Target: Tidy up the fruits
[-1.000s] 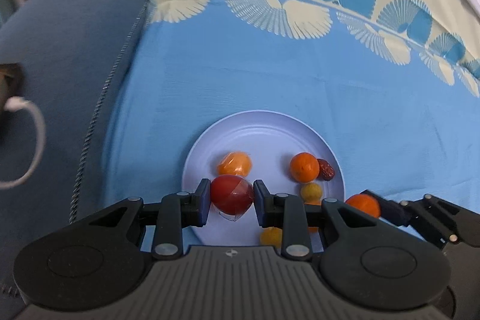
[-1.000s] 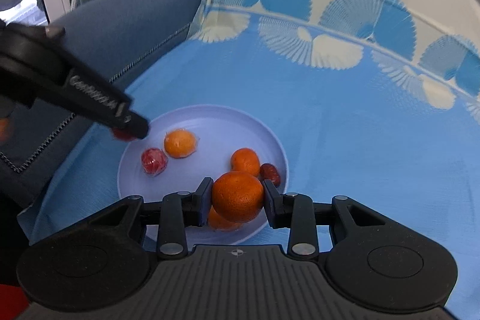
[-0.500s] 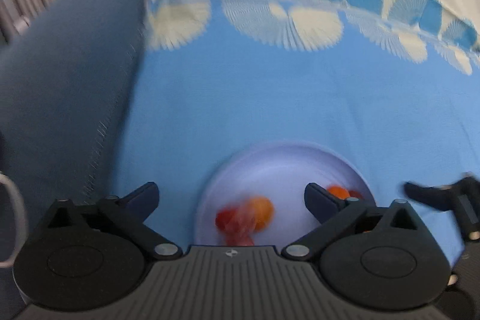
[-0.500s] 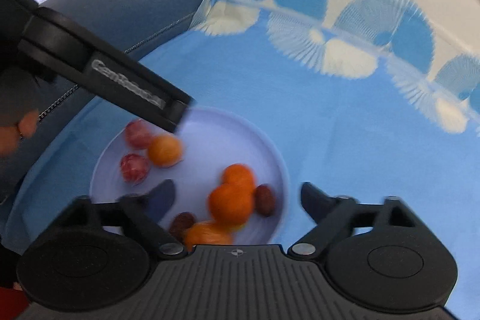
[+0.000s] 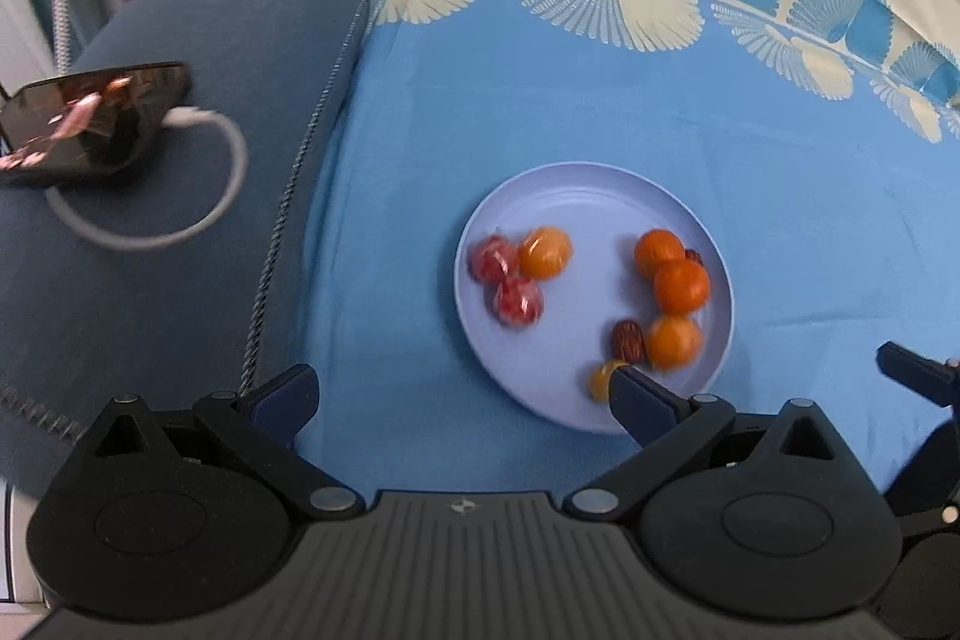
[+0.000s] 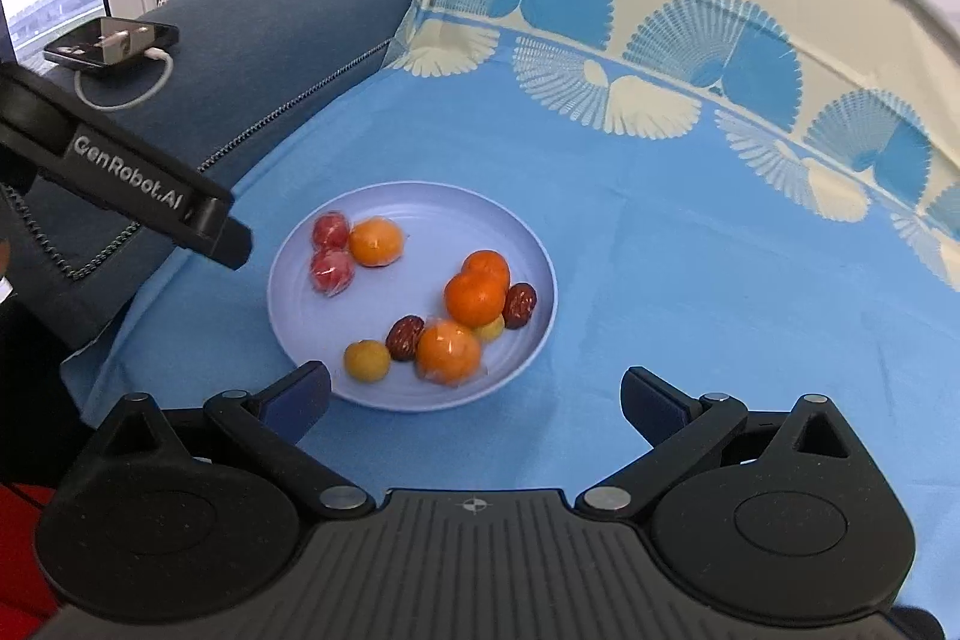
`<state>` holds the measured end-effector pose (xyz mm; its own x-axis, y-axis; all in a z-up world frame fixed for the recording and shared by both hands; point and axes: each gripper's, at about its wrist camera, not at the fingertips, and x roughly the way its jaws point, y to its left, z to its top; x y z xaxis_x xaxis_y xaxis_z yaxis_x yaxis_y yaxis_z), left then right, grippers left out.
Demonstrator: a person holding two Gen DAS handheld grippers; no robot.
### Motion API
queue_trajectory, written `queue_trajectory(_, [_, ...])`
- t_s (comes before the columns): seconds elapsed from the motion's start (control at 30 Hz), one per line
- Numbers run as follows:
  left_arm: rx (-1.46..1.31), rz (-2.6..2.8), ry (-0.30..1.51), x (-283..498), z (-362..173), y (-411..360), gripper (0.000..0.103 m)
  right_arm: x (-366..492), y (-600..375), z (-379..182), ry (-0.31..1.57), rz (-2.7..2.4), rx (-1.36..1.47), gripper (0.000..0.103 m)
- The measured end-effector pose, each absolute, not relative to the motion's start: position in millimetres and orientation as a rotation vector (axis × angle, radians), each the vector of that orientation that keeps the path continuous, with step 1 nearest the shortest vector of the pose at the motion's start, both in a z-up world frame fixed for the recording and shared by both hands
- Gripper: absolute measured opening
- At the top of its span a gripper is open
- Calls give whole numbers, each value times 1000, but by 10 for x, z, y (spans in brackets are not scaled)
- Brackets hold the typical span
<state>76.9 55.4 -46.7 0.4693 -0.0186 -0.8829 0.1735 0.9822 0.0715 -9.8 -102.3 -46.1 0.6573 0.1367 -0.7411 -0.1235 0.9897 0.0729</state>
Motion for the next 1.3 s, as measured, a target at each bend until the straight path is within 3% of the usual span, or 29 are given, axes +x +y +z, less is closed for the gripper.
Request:
queue_trajectory(0.53, [187, -97, 986, -79, -139, 478, 103, -780, -1095, -68, 699, 79, 34, 102])
queue_trajectory(1.3, [281, -101, 907, -301, -83, 340, 103, -956, -1130, 22, 656, 56, 42, 102])
